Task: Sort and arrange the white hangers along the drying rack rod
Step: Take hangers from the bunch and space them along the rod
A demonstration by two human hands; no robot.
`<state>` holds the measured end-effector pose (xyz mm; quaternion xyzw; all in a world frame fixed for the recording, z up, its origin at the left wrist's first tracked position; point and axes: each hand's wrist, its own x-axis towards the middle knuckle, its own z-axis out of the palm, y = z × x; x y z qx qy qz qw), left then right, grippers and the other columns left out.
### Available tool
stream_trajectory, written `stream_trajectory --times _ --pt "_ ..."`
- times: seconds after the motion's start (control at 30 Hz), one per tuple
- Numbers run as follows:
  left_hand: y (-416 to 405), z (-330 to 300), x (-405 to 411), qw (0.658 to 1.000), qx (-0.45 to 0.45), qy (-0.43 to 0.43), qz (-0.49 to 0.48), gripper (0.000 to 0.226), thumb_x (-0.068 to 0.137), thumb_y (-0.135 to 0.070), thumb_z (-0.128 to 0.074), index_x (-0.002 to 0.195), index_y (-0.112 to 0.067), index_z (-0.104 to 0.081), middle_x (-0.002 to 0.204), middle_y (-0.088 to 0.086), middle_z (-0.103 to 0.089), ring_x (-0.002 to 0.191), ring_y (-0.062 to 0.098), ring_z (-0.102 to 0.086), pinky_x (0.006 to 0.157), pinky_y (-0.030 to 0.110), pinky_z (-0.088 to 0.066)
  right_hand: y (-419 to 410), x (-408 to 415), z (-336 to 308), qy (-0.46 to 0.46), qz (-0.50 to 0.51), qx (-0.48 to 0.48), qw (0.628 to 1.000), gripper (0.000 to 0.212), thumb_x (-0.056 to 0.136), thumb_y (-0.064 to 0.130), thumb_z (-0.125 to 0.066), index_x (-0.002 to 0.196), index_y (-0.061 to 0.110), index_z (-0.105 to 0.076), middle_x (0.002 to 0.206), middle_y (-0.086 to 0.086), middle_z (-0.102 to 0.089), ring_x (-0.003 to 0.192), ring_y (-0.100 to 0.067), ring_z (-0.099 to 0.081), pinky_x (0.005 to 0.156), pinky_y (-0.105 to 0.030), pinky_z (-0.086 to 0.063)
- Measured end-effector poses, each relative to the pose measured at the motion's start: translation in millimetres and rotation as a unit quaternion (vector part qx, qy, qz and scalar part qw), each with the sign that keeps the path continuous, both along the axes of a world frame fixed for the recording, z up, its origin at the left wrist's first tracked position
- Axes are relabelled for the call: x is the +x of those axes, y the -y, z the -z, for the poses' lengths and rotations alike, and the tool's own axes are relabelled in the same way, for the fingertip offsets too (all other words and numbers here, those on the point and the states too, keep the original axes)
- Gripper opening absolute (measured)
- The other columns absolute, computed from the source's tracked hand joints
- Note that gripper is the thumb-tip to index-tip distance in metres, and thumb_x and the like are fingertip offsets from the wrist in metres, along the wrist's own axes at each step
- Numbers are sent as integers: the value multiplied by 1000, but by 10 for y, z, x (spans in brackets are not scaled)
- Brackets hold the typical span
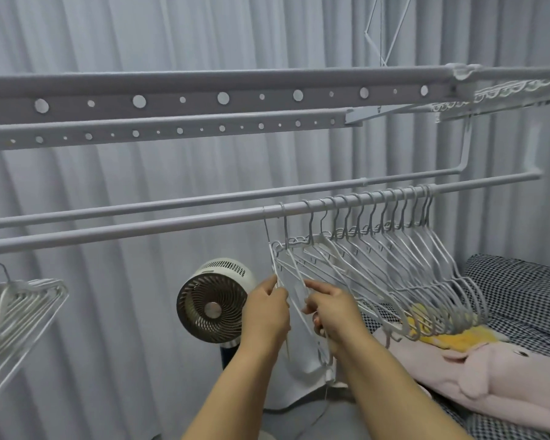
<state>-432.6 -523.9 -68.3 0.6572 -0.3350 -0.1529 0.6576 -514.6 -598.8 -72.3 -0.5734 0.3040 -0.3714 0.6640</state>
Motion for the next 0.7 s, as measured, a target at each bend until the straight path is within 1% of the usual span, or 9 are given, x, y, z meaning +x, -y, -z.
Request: stream_trajectory --times 0.07,0.1,0.17,0.2,0.27,0.37,0.47,0.57,0.7 --pt "59 30 1 1000 9 12 -6 39 86 -13 -43 115 -19 -68 77 8 -66 54 16 -48 48 25 -39 34 -40 -2 5 -1 3 1000 45 87 -4 -46 120 21 -63 66 -8 -57 39 -9 -32 37 -19 -30" --pt "87 39 -3 1000 10 19 -11 43 83 -17 -43 120 -16 -65 91 14 -69 53 15 -49 47 23 -39 51 -57 0 5 -3 3 1000 44 87 -4 -46 120 21 -63 66 -8 -56 39 -9 -32 37 -19 -29" --pt "138 49 -18 999 11 23 -22 53 77 -23 -43 125 -7 -59 121 28 -59 57 19 -57 44 20 -38 85 -87 7 4 -4 -2 1000 45 87 -3 -46 121 20 -63 66 -8 -56 39 -9 -32 36 -18 -29" --pt "170 61 -16 999 10 23 -21 54 77 -22 -43 125 -4 -57 127 31 -54 63 23 -62 43 19 -37 102 -99 11 4 -3 -3 1000 45 87 -3 -46 121 20 -63 66 -8 -56 39 -10 -32 36 -18 -29" --pt "214 67 -21 999 8 27 -16 48 82 -17 -43 126 -3 -56 129 32 -51 63 17 -64 42 18 -37 129 -114 18 6 -3 -3 1000 44 87 -3 -47 122 20 -63 66 -8 -56 40 -10 -32 35 -18 -29" --pt "275 90 -5 999 3 29 -13 46 85 -12 -43 128 -5 -58 129 30 -53 48 3 -52 42 15 -37 155 -135 31 7 -3 -4 1000 42 89 -1 -47 122 20 -62 67 -8 -56 41 -10 -33 36 -19 -30" --pt "284 89 -27 999 0 37 -14 48 83 -17 -42 128 -8 -58 128 28 -55 56 5 -61 46 17 -39 172 -147 44 5 -4 -2 1000 43 89 -1 -47 122 21 -62 67 -7 -57 41 -10 -34 37 -19 -31" --pt "268 64 -67 999 7 39 -25 43 88 -11 -41 128 -1 -55 127 33 -51 36 0 -43 37 15 -32 180 -143 57 0 2 -6 1000 47 87 -3 -46 123 22 -62 68 -8 -59 40 -10 -34 37 -19 -32" --pt "258 38 -109 999 13 43 -24 42 89 -8 -40 127 6 -49 130 36 -46 36 2 -40 36 14 -31 174 -147 64 -5 9 -9 1000 46 88 -1 -47 124 23 -61 70 -8 -59 41 -10 -35 38 -20 -32"
